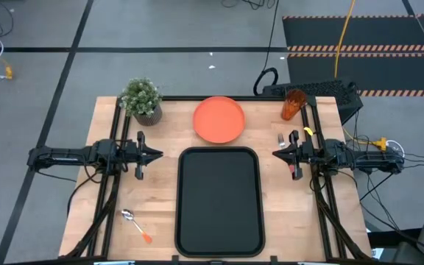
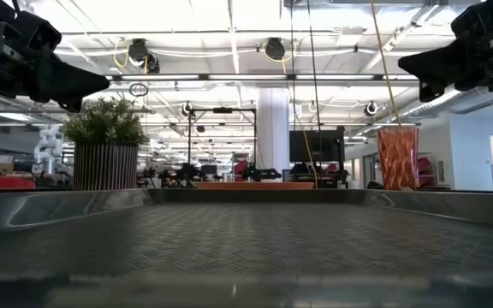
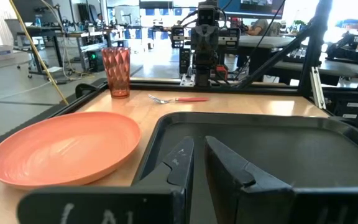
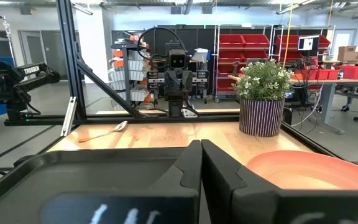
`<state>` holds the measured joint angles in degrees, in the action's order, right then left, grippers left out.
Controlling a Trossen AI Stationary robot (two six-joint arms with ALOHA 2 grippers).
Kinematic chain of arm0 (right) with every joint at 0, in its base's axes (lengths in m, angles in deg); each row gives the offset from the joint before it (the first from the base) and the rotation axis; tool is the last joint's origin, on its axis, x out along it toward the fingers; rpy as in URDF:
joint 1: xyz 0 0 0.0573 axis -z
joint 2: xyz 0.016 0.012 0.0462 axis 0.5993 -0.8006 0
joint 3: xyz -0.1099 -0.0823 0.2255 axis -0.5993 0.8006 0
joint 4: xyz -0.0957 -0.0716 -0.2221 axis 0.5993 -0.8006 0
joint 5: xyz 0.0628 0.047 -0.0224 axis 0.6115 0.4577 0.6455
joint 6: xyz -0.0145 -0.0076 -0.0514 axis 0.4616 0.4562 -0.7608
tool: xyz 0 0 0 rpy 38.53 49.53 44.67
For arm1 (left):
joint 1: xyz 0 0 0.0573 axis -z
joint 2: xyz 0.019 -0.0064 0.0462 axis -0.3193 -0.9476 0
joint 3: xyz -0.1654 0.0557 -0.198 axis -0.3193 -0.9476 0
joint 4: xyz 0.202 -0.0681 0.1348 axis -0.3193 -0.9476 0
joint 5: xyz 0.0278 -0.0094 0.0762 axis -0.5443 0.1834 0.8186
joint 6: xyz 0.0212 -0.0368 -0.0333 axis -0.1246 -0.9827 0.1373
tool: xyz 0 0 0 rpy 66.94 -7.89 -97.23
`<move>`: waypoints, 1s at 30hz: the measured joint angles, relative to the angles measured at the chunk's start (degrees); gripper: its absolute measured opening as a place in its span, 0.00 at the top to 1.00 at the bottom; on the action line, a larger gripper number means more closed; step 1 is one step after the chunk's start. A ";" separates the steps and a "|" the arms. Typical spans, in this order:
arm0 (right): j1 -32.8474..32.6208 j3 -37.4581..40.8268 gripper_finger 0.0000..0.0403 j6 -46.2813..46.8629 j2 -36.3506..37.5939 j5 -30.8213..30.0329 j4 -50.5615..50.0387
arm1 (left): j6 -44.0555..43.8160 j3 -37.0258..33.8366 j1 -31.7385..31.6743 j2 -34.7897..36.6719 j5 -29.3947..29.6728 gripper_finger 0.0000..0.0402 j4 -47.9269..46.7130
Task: Pick and place plate/cup/fork/spoon on tray
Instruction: Put the orange plate on the black tray
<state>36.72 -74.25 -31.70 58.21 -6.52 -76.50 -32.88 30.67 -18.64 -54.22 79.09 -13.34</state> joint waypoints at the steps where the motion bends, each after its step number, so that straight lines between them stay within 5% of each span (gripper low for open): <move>1: 0.00 0.00 1.00 0.00 0.01 -0.01 0.00 | 0.00 0.00 0.01 0.00 0.00 0.90 0.00; 22: 0.00 0.00 1.00 0.00 -0.01 -0.01 0.00 | 1.79 0.00 -0.01 -0.02 0.15 0.90 -0.02; 30: 0.01 0.00 1.00 0.00 0.01 -0.01 0.00 | 17.82 0.00 -0.01 -0.02 7.77 0.90 0.02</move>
<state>36.73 -74.25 -31.70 58.23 -6.54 -76.50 -15.06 30.67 -18.65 -54.23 86.85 -13.31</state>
